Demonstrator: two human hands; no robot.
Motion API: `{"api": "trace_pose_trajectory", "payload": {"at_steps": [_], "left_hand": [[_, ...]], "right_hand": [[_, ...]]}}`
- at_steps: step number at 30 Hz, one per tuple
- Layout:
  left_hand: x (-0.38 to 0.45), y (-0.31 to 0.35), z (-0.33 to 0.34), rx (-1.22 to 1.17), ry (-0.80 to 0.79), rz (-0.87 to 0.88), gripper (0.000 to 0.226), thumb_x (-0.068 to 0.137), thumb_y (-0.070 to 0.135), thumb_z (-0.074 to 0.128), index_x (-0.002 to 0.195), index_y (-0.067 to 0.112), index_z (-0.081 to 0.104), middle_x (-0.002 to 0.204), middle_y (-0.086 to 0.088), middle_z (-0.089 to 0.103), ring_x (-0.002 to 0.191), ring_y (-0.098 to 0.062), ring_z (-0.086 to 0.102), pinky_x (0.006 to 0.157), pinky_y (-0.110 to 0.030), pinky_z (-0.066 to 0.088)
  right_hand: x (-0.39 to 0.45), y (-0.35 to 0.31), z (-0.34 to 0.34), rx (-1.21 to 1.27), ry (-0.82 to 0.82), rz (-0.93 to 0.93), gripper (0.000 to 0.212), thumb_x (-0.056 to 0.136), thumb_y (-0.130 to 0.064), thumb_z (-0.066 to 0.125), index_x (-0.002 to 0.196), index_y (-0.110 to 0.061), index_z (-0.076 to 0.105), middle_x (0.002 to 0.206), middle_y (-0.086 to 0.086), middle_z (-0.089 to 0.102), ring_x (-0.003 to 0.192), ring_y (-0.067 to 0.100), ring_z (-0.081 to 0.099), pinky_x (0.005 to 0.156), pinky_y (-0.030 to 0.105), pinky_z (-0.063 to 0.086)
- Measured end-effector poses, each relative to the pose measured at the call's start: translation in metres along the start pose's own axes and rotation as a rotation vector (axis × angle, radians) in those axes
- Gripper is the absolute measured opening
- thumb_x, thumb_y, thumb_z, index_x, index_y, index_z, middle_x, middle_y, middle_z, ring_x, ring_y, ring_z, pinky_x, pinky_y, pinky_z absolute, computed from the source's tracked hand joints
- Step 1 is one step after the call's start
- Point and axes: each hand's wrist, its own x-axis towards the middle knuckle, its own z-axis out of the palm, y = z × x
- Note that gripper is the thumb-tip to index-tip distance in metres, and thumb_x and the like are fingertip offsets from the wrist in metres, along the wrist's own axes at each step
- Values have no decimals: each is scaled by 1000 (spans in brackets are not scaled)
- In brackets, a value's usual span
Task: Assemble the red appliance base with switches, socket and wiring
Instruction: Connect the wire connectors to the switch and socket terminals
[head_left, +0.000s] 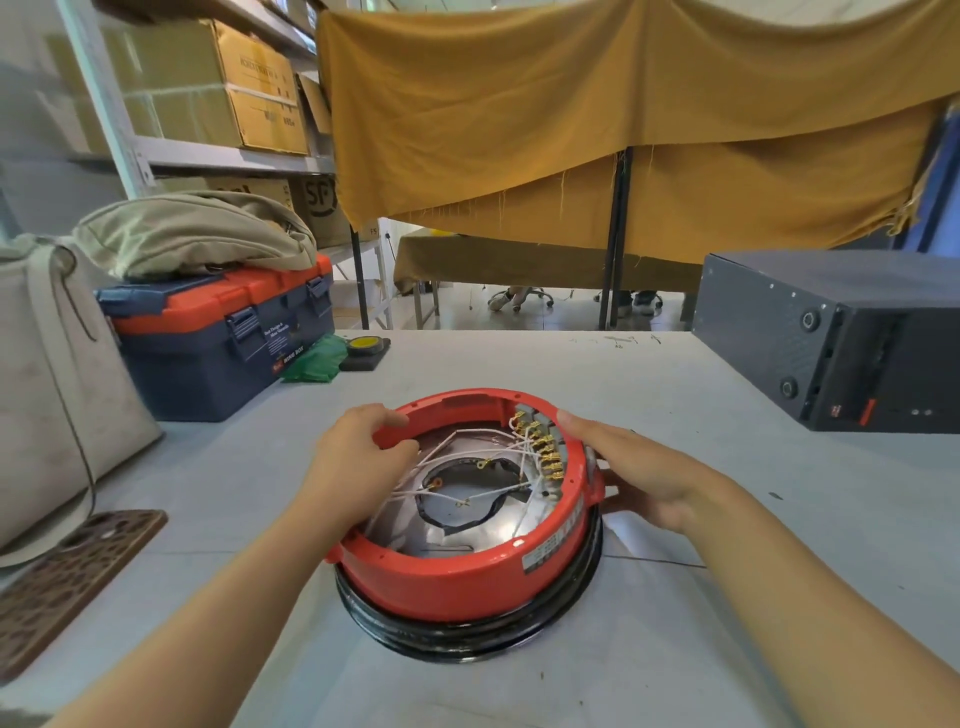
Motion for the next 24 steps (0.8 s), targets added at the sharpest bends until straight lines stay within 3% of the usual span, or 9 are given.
{"api": "trace_pose_trajectory", "payload": {"at_steps": [3, 6, 10, 12, 14, 17, 21, 24], "left_hand": [[-3, -4, -4, -126, 74, -31, 23, 83, 16, 64, 105, 22, 66, 134, -3, 52, 119, -20, 49, 98, -28, 33], [-7, -2, -6, -245, 140, -26, 24, 84, 15, 63, 105, 25, 64, 131, -2, 54, 118, -21, 51, 104, -35, 37], [-12, 10, -2, -385, 168, 87, 36, 84, 10, 63, 117, 26, 58, 118, 12, 56, 103, -3, 52, 90, -22, 37], [-14, 18, 0, -530, 120, 85, 40, 85, 10, 63, 113, 37, 53, 107, 20, 58, 90, 13, 54, 81, -17, 41], [-12, 23, 2, -675, 80, 63, 43, 87, 12, 62, 112, 44, 49, 105, 23, 57, 89, 20, 53, 79, -18, 42], [-8, 29, 3, -771, -6, -9, 49, 90, 27, 59, 133, 36, 39, 127, 14, 51, 115, -1, 49, 91, -25, 38], [-2, 39, -2, -834, -155, -135, 62, 85, 57, 49, 141, 41, 26, 136, 7, 46, 118, -15, 48, 100, -40, 36], [-1, 40, -9, -904, -251, -227, 58, 80, 67, 44, 132, 41, 39, 132, 0, 50, 116, -22, 52, 97, -44, 41]], "right_hand": [[2, -7, 8, 95, -16, -29, 46, 84, -59, 56, 118, -28, 58, 110, 10, 70, 103, 27, 66, 94, 42, 52], [2, -20, 10, 228, 29, -154, 43, 82, -42, 65, 119, -20, 59, 104, 8, 73, 90, 22, 68, 87, 35, 55], [-4, -50, 1, 243, 185, -316, 36, 77, -28, 73, 111, -24, 63, 100, 8, 72, 73, 17, 69, 61, 28, 55], [-9, -67, -7, 193, 229, -403, 48, 69, -29, 77, 114, -30, 59, 109, 4, 67, 73, 14, 69, 58, 25, 52], [-18, -82, -14, 36, 262, -503, 65, 61, -34, 76, 122, -35, 53, 116, -8, 59, 87, 10, 67, 63, 21, 52], [-31, -97, -17, -283, 266, -652, 79, 61, -34, 79, 129, -43, 40, 119, -23, 47, 99, 5, 61, 76, 23, 55], [-39, -105, -10, -666, 260, -771, 85, 70, -24, 80, 136, -42, 30, 120, -23, 41, 115, 8, 48, 97, 36, 48], [-42, -99, -10, -784, 231, -785, 87, 72, -24, 79, 140, -41, 26, 128, -22, 37, 120, 1, 35, 106, 37, 38]]}}
